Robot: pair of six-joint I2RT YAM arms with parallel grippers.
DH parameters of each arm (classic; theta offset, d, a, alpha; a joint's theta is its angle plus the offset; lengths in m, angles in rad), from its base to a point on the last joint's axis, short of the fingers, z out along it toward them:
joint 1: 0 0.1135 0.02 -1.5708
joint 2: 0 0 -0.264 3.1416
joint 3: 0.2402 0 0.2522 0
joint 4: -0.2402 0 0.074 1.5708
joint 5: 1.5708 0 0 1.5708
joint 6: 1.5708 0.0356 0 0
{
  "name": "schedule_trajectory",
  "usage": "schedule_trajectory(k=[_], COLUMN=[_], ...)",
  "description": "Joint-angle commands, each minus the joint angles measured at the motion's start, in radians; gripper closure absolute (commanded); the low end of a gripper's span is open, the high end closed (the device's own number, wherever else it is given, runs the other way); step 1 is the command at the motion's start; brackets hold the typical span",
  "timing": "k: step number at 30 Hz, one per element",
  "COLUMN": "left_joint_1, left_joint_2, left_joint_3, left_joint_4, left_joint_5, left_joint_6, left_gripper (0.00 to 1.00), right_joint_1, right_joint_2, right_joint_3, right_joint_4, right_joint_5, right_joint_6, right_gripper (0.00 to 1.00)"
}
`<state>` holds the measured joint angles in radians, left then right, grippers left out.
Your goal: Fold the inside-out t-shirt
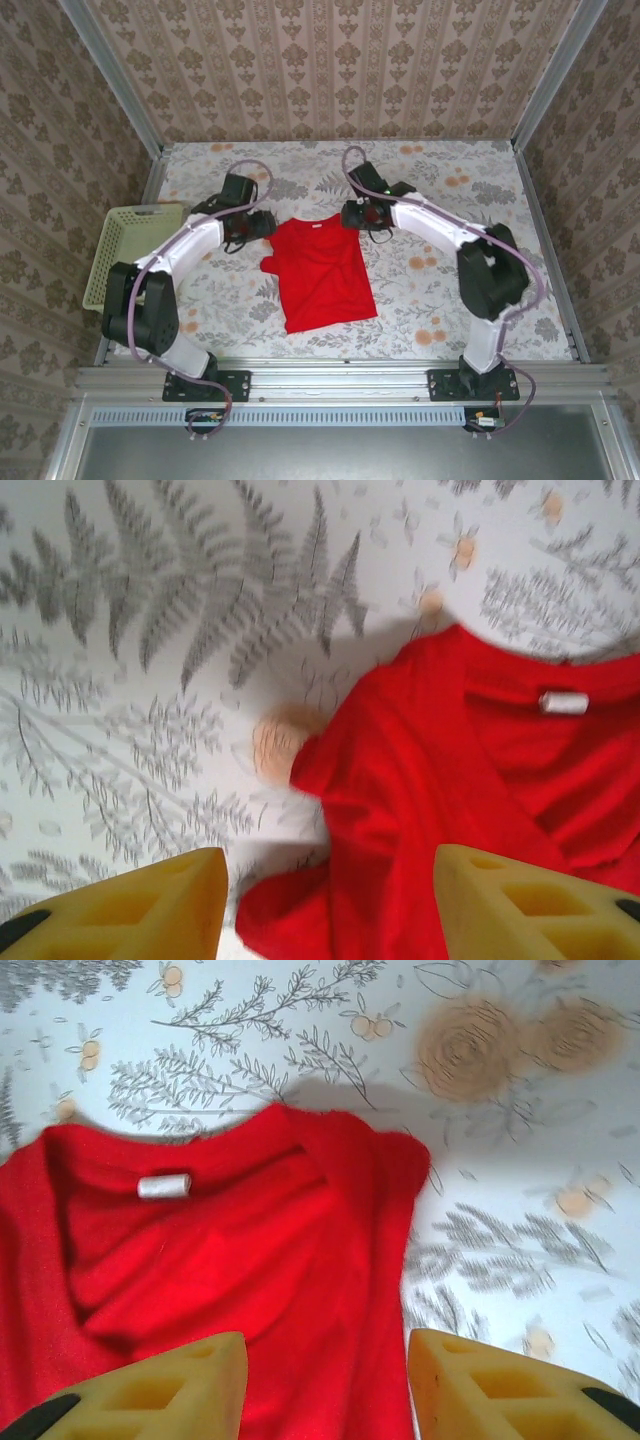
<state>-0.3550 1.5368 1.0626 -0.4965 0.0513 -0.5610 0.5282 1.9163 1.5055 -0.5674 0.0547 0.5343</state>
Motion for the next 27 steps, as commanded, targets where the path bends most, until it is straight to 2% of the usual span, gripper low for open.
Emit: schedule_trajectory(k=[1,7,13,16,21,22,23,27], left_joint_1=[-0.028,-0.071,-0.093,-0.093,-0.093,-0.124,-0.13,-0.162], left_joint_2=[-0.028,0.025,0.103,0.148,0.148,0.125,0.096,-0.038], left_joint_3=[-0.089,-0.138,-0.138,-0.123,-0.108,-0.114,-0.122,-0.158], left_joint_4=[0.021,0.095,0.181,0.22,0.261,0.276,0.291,0.346], left_joint_5=[0.016,0.053,0.12,0.14,0.159,0.163,0.164,0.168], left_joint_6=[-0.095,-0.151,-0.18,-0.184,-0.177,-0.174,-0.17,-0.154], left_gripper=[0.44,0.43,0.47,0.58,0.88,0.92,0.96,0.99], right_joint_1=[0.004,0.004,0.004,0.004,0.004,0.003,0.004,0.0], right_joint_2=[0.127,0.255,0.307,0.317,0.31,0.305,0.297,0.25], right_joint_3=[0.113,0.239,0.262,0.262,0.273,0.278,0.281,0.276], right_joint_4=[-0.151,-0.208,-0.212,-0.206,-0.203,-0.206,-0.208,-0.205], right_joint_5=[0.056,0.137,0.132,0.121,0.121,0.124,0.129,0.146], right_joint_6=[-0.097,-0.119,-0.119,-0.12,-0.125,-0.129,-0.132,-0.14], right_gripper=[0.55,0.57,0.57,0.61,0.71,0.74,0.76,0.82])
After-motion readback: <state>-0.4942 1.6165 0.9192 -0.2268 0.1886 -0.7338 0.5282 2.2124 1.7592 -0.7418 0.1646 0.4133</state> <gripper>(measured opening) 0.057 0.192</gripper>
